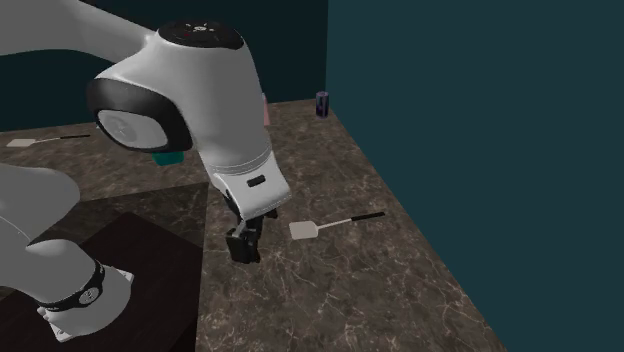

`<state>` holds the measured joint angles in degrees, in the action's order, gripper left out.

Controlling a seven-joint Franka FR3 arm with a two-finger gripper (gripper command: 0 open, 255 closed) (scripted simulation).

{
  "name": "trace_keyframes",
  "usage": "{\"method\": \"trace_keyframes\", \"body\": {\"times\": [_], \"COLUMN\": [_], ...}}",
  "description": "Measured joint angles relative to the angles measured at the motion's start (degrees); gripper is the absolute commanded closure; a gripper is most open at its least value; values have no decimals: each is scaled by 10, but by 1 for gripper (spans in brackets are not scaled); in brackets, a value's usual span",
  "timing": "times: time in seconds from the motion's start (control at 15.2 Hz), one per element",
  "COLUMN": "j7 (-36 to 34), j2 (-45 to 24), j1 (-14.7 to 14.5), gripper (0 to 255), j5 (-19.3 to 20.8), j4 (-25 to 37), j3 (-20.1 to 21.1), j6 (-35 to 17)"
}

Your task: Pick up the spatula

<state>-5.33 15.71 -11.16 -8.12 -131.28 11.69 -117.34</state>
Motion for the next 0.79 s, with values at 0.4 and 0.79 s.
{"method": "trace_keyframes", "body": {"times": [0.4,0.79], "j7": [-8,-23], "j2": [-111,-227], "j1": [-24,-54], "gripper": [0,0], "j5": [31,85], "j4": [60,134], "j3": [40,67], "j6": [-58,-102]}}
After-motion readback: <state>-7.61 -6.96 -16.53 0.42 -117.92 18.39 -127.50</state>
